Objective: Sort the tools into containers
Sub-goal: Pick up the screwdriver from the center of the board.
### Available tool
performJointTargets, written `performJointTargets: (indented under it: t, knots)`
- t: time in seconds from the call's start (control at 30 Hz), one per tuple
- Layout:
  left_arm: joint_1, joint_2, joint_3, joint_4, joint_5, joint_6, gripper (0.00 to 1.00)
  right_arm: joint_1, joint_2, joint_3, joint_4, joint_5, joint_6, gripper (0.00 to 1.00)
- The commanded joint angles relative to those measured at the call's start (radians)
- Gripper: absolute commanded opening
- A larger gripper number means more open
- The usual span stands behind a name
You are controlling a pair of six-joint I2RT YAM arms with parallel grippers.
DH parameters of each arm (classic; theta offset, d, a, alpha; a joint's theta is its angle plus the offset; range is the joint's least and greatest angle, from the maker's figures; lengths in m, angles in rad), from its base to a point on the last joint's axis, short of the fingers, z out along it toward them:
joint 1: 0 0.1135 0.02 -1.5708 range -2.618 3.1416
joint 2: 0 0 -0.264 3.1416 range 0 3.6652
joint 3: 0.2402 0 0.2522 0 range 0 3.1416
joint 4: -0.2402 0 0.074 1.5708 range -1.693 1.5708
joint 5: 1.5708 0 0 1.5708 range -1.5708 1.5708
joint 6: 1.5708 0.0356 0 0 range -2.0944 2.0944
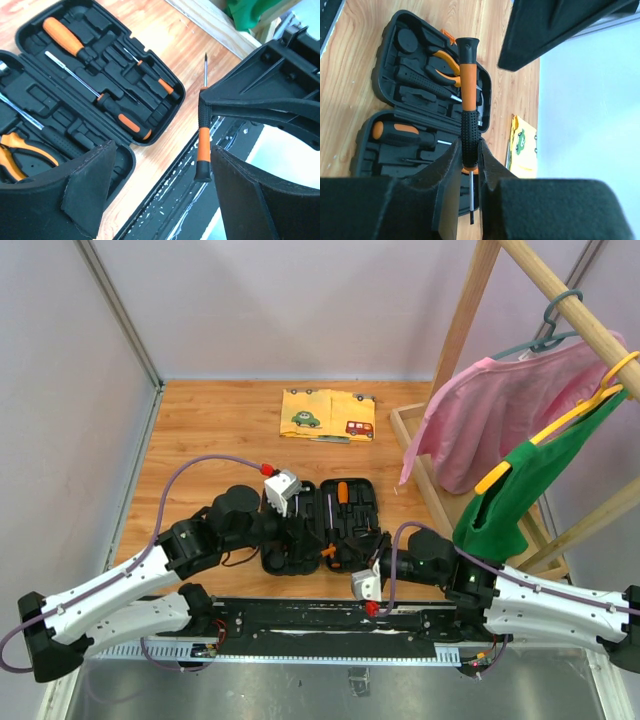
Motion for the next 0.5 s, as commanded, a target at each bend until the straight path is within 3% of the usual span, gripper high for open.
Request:
performJointTargets:
  t: [0.0, 0.17, 0.47]
  knots:
    - [0.002, 0.048, -0.001, 0.031, 0.087, 0.027, 0.80, 0.018, -0.001, 0.061, -0.075, 0.007, -0.151, 0.01]
    - [0.002, 0.062, -0.006, 0.043, 0.126, 0.030, 0.80, 0.018, 0.073, 0.094, -0.149, 0.023, -0.196, 0.01]
    - [0.002, 0.094, -0.007, 0.041, 0.151, 0.040, 0.73, 0.018, 0.106, 0.137, -0.092, 0.013, -0.298, 0.01]
